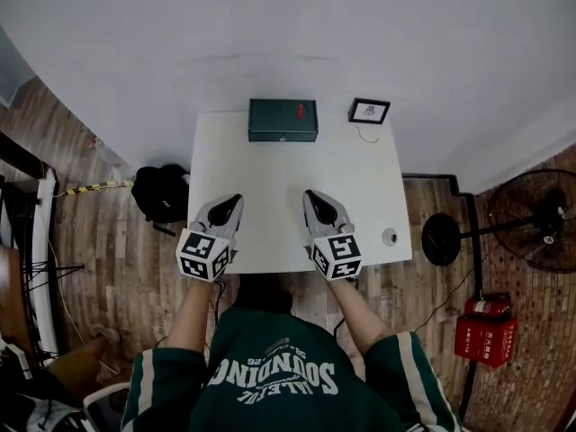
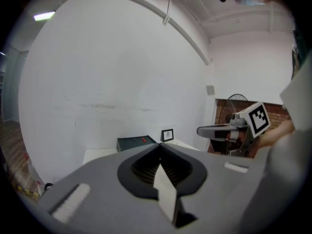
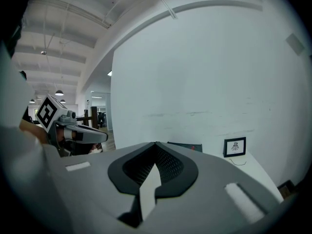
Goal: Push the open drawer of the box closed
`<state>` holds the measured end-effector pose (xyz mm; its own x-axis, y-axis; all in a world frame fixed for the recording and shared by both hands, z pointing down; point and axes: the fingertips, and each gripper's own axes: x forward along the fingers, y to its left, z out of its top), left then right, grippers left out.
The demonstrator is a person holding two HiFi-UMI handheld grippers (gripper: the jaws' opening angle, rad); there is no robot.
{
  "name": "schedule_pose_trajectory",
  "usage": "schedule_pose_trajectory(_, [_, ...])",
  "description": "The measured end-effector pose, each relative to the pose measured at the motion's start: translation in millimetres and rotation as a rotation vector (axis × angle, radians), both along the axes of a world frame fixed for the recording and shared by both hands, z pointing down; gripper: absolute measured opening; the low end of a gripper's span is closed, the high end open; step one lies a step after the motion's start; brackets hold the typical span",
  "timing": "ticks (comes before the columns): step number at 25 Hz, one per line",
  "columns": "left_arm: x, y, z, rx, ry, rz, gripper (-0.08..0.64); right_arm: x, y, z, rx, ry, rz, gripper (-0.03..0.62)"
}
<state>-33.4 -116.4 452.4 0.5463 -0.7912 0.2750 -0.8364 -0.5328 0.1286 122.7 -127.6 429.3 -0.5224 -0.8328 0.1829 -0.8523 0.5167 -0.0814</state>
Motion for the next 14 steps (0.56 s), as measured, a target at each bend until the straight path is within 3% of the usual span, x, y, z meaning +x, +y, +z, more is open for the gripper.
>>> schedule_pose_trajectory(14, [11, -11, 4, -0.009, 0.001, 0.007, 0.052, 7, -8, 6, -0.02, -0.007, 0.002, 0.002])
